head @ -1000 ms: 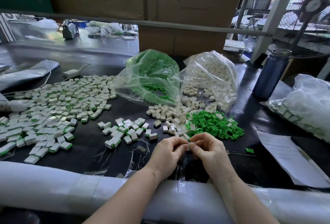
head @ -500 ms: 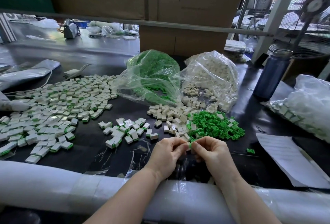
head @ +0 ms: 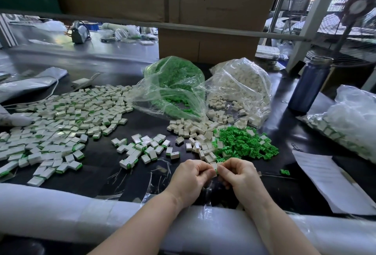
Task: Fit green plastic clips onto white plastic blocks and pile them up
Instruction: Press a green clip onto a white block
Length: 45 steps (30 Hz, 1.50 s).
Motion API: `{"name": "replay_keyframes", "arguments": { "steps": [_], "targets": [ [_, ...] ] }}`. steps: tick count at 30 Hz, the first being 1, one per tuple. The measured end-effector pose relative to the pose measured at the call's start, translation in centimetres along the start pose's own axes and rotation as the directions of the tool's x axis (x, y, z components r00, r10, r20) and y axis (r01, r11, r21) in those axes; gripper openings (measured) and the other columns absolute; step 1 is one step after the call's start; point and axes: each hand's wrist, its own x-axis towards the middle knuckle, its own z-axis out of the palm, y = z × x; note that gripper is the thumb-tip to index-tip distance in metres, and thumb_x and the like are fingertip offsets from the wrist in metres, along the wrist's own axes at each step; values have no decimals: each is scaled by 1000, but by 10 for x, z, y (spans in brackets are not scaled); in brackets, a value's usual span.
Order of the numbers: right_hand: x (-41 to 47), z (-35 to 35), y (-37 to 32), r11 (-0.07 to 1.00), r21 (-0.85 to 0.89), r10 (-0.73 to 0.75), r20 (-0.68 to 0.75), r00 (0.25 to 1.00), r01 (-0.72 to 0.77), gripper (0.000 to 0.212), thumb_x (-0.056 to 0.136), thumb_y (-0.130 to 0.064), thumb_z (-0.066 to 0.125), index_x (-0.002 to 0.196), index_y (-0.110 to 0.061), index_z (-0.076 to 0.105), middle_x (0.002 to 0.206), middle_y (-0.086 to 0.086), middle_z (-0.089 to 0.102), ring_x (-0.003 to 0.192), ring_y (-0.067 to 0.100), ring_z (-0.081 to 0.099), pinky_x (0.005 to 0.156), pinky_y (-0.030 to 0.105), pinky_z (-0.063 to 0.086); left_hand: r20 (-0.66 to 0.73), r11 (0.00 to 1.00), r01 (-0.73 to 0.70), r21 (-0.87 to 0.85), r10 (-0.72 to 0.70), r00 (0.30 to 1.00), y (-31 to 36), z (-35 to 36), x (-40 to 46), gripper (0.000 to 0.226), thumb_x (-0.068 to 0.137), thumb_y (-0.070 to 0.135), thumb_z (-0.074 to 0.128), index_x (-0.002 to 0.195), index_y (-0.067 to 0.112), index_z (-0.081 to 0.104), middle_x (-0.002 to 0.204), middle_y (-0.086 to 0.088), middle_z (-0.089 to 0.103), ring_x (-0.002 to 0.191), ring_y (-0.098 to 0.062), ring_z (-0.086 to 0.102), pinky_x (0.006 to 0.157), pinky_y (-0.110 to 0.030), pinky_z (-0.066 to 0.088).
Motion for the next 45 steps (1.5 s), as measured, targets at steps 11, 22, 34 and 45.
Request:
{"name": "replay_keyframes", "arguments": {
  "steps": [11,22,34,45],
  "targets": [
    [-2,-2,-2,999,35,0,31,1000,-1,27,84,-2,63,60,-13,61,47,-4,56,43,2,48,44,15,40,-4,999,-18,42,18,1000,1,0,-2,14,89,18,61,94,10,72,88,-5,71,85,-17,64,83,-31,50],
    [-5,-4,-6,998,56,4,49,999,-7,26,85,0,61,61,-10,61,48,-3,55,43,3,46,45,15,40,5,991,-78,112,78,997,4,0,-3,16,89,18,61,92,7,72,88,-9,67,84,-20,61,82,-34,47],
    [-4,-3,-5,1000,-4,-15,58,998,15,26,83,-1,63,59,-13,60,46,-5,53,45,5,45,45,17,39,43,978,-124,170,118,992,4,0,-2,18,90,19,59,90,6,71,86,-7,66,80,-17,59,80,-34,47],
    [-3,-2,-4,985,160,-55,-42,998,61,10,77,-1,70,69,0,66,53,6,60,46,10,51,44,18,44,1,997,-28,-71,28,1000,10,0,-4,14,88,19,62,98,15,72,76,-12,68,64,-22,56,67,-35,50]
  ]
}}
